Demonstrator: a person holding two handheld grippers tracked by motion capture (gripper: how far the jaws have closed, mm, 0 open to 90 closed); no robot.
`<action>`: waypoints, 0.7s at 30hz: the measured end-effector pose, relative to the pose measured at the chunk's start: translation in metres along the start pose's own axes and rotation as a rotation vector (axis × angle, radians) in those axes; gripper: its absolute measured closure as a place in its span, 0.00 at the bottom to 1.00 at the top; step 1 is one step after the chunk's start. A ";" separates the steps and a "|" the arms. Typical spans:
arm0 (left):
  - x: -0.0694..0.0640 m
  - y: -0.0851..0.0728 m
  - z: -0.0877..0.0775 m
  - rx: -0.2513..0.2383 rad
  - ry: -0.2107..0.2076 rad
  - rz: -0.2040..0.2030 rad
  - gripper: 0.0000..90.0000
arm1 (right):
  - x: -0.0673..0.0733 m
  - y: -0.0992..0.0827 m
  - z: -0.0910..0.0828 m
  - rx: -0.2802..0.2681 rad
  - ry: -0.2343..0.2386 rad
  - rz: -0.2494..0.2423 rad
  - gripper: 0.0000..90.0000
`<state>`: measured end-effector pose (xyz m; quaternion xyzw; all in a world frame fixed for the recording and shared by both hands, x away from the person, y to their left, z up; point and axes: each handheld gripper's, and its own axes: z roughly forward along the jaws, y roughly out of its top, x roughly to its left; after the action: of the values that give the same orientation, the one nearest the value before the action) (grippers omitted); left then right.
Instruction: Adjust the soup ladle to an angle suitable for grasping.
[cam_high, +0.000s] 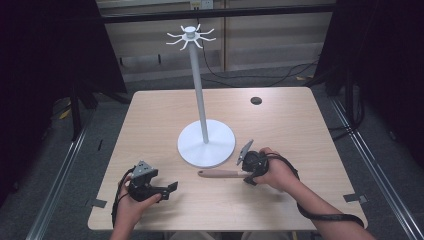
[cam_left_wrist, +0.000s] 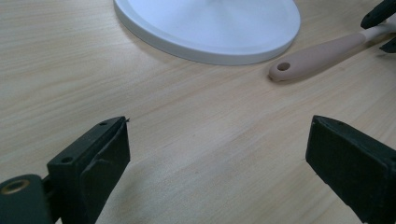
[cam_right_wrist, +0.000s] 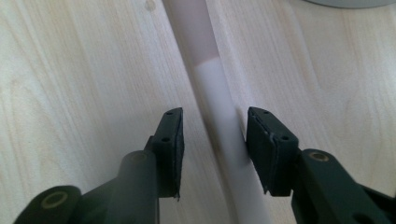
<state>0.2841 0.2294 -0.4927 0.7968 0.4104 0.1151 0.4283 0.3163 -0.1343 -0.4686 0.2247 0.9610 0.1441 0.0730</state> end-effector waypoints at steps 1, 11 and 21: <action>0.000 0.000 0.000 -0.001 0.000 0.000 0.07 | 0.000 0.000 0.001 0.006 -0.002 -0.008 0.67; 0.000 0.000 -0.001 -0.002 0.006 -0.004 0.07 | -0.001 0.006 0.002 0.048 -0.025 -0.123 0.84; 0.000 0.000 -0.001 -0.001 0.006 -0.002 0.07 | 0.002 -0.001 -0.002 0.015 0.019 -0.130 0.88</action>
<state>0.2839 0.2297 -0.4921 0.7959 0.4123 0.1175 0.4276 0.3137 -0.1344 -0.4674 0.1610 0.9752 0.1338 0.0716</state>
